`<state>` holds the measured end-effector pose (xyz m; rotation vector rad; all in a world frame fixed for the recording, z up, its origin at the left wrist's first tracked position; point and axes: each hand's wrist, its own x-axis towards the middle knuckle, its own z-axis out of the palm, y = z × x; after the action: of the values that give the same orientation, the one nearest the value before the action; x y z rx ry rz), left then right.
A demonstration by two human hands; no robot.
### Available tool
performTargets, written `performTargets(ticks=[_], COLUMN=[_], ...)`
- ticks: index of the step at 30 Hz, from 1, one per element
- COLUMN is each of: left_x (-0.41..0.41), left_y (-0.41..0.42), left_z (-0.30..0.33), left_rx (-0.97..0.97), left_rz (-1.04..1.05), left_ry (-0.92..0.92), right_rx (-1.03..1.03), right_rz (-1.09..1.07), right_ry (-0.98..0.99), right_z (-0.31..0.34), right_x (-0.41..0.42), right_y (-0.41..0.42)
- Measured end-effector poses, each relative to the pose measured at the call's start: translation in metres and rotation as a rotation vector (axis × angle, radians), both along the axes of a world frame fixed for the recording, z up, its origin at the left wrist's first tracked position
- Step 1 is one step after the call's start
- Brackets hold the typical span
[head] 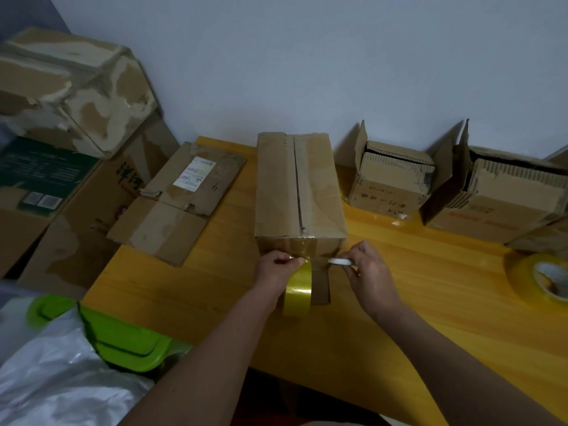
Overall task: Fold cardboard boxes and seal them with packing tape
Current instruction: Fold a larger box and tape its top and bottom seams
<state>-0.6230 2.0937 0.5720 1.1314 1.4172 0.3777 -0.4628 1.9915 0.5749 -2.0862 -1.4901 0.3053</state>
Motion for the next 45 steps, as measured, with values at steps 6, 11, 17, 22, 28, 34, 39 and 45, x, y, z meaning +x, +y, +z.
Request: performTargets(ticks=[6, 11, 17, 22, 28, 34, 39, 45], left_x=[0.003, 0.004, 0.005, 0.001, -0.021, -0.021, 0.011, 0.057], left_y=[0.002, 0.002, 0.001, 0.002, -0.003, -0.017, -0.035, -0.053], left_z=[-0.003, 0.000, -0.003, 0.000, -0.009, 0.008, 0.032, 0.052], left_rx=[0.006, 0.019, 0.009, 0.016, 0.005, 0.042, 0.042, 0.119], left_rz=[0.022, 0.031, 0.045, 0.001, -0.044, 0.012, -0.081, -0.190], left_ry=[-0.014, -0.036, -0.047, -0.028, 0.049, -0.082, -0.145, -0.173], right_rx=[-0.399, -0.500, 0.175, -0.190, -0.311, 0.148, -0.010, 0.007], right_rz=[-0.314, -0.356, 0.126, 0.363, 0.351, 0.232, -0.104, -0.336], right_ry=[0.335, 0.312, -0.370, -0.543, -0.595, -0.236, 0.591, 1.068], right_z=[-0.045, -0.049, 0.026, 0.044, 0.039, 0.055, 0.046, 0.065], right_x=[0.011, 0.017, -0.003, -0.011, -0.008, -0.012, -0.006, 0.013], right_y=[-0.015, -0.016, 0.017, 0.069, 0.081, 0.045, 0.000, -0.024])
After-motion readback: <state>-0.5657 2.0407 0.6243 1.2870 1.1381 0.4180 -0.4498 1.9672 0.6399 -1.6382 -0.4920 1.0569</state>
